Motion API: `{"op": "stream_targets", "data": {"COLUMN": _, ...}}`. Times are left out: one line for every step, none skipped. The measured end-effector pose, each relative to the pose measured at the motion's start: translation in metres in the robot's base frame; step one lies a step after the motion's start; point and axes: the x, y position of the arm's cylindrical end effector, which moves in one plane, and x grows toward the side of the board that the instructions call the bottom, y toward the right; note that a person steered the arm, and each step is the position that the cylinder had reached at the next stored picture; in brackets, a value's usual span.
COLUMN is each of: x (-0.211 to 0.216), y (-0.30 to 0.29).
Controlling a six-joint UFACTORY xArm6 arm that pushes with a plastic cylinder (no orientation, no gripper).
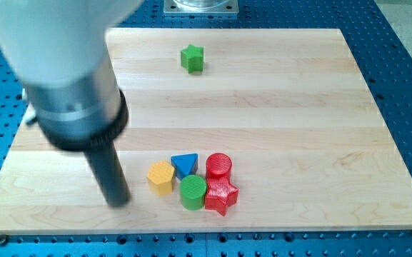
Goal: Drag the green circle into the red circle
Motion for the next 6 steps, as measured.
{"op": "stream_targets", "data": {"x": 0.011, "y": 0.036}}
{"op": "stream_targets", "data": {"x": -0.012, "y": 0.07}}
{"op": "stream_targets", "data": {"x": -0.031, "y": 0.083}}
{"op": "stream_targets", "data": {"x": -0.011, "y": 0.074}}
{"op": "stream_targets", "data": {"x": -0.014, "y": 0.092}}
{"op": "stream_targets", "data": {"x": -0.018, "y": 0.125}}
